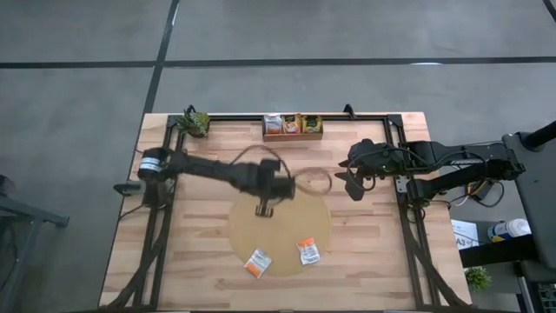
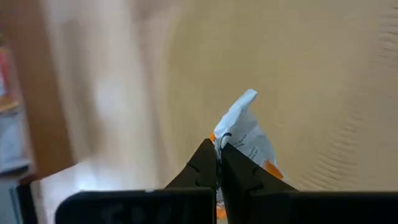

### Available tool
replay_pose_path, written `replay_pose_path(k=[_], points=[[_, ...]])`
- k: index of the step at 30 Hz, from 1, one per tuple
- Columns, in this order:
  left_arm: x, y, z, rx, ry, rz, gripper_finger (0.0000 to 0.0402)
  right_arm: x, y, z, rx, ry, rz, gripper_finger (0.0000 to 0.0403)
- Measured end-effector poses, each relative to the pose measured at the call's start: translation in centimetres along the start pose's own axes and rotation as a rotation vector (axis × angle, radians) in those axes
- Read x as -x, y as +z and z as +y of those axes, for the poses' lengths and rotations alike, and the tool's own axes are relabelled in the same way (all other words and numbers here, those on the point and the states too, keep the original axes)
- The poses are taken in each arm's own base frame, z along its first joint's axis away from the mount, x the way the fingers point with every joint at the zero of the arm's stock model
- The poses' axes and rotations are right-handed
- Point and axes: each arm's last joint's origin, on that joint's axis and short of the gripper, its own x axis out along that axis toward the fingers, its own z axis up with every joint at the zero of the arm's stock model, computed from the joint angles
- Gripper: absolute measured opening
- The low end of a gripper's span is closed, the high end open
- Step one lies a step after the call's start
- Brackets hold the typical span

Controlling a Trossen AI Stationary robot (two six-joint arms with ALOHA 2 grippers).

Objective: Pick & Place Tea
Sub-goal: Put the top orange tea bag into the left section of the wooden organizer

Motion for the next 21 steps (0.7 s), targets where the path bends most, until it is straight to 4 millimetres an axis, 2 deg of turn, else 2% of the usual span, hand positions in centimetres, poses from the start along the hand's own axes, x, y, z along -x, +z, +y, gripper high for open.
replay_pose_path(k=[7,13,17,21], points=[[-1.6,-0.6,7.6,0.227,0.110,-0.071,0.0005,0.0,0.0,0.0,0.005,-0.002,0.002,0.0182],[-2.8,-2.9,14.3,0.562,0.249,-0.073,0.0005,0.0,0.0,0.0,0.018,-0.009,-0.001,0.0182],[-3.1,-4.0,16.9,0.679,0.281,-0.105,0.0005,0.0,0.0,0.0,0.018,-0.010,-0.004,0.0182],[-3.0,-3.7,18.6,0.734,0.292,-0.228,0.0005,0.0,0.0,0.0,0.017,-0.011,-0.008,0.0182]])
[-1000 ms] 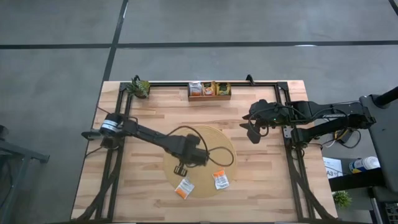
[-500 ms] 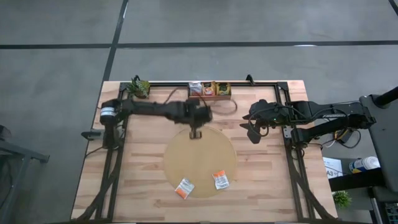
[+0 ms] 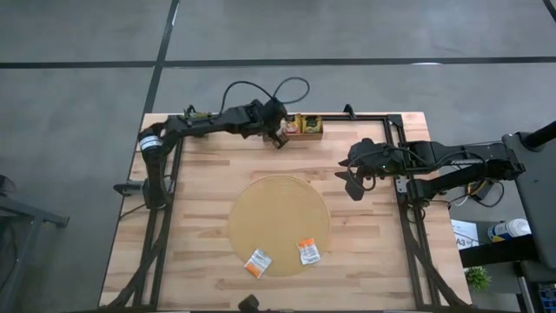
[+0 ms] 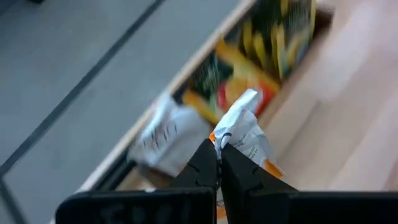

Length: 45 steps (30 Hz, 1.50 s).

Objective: Pick & Place Tea
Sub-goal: Put the top orange tea bag into the left section of the wooden organizer

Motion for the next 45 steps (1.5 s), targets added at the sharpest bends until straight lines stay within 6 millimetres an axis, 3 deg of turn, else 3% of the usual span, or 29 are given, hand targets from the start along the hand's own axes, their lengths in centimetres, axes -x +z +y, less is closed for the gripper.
replay_pose_path(k=[8,21,45], points=[[-0.5,1.0,1.4,0.116,0.062,-0.101,0.0005,0.0,0.0,-0.1,0.000,-0.022,-0.011,0.0182],[-2.9,-1.3,1.8,0.312,0.130,-0.151,0.0005,0.0,0.1,-0.1,-0.001,-0.030,-0.017,0.0182],[-3.3,-1.5,2.1,0.318,0.212,-0.194,0.0005,0.0,0.1,-0.1,-0.005,-0.037,-0.020,0.0182]])
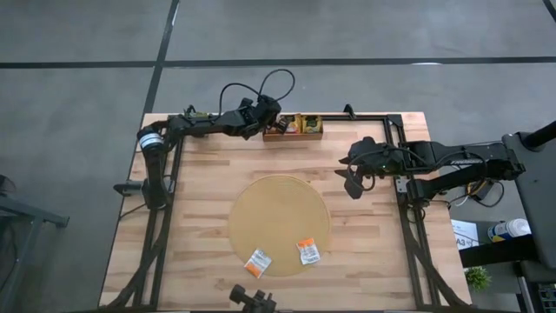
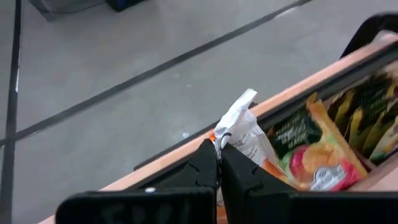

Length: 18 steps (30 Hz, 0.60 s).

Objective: Pick & Place Tea
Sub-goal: Put the top orange tea bag into the left section of the wooden organizer

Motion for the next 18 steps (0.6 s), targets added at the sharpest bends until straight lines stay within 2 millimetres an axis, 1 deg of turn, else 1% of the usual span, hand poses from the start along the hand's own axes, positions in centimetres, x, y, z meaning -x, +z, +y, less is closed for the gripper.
replay_pose_path(k=[2,6,9,18], points=[[-0.26,0.00,0.02,0.011,-0.003,-0.006,0.0005,0.00,0.00,0.00,-0.001,0.000,0.000,0.0182],[-1.01,-0.60,-0.19,0.016,0.003,0.010,0.0005,0.00,-0.01,0.00,-0.003,0.000,0.001,0.0182],[-1.05,-0.65,-0.26,0.015,0.001,0.009,0.0005,0.00,-0.01,0.00,-0.003,0.000,0.001,0.0182],[-1.10,-0.79,-0.23,-0.065,0.004,0.020,0.0006,0.00,0.00,0.00,-0.011,0.000,0.001,0.0182]])
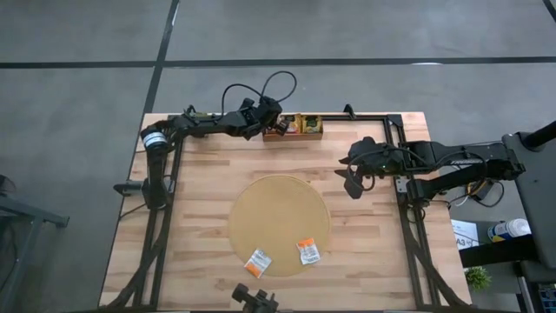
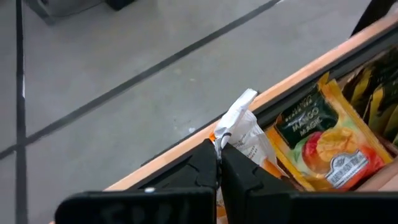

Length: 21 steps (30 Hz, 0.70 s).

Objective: Pick & Place Tea
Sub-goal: Put the top orange tea bag into the left section of the wooden organizer, then put the left orange tea bag into the left section of the wooden organizer

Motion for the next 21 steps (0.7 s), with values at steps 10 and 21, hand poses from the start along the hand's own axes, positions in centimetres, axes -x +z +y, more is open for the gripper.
replay_pose_path(k=[10,21], points=[[0.02,-0.04,-0.02,-0.042,0.000,0.003,0.0081,0.00,0.01,-0.01,0.000,-0.004,-0.002,0.0182],[0.03,-0.18,-0.03,-0.022,-0.001,0.016,0.0108,0.00,0.01,-0.02,0.000,-0.007,-0.003,0.0182]])
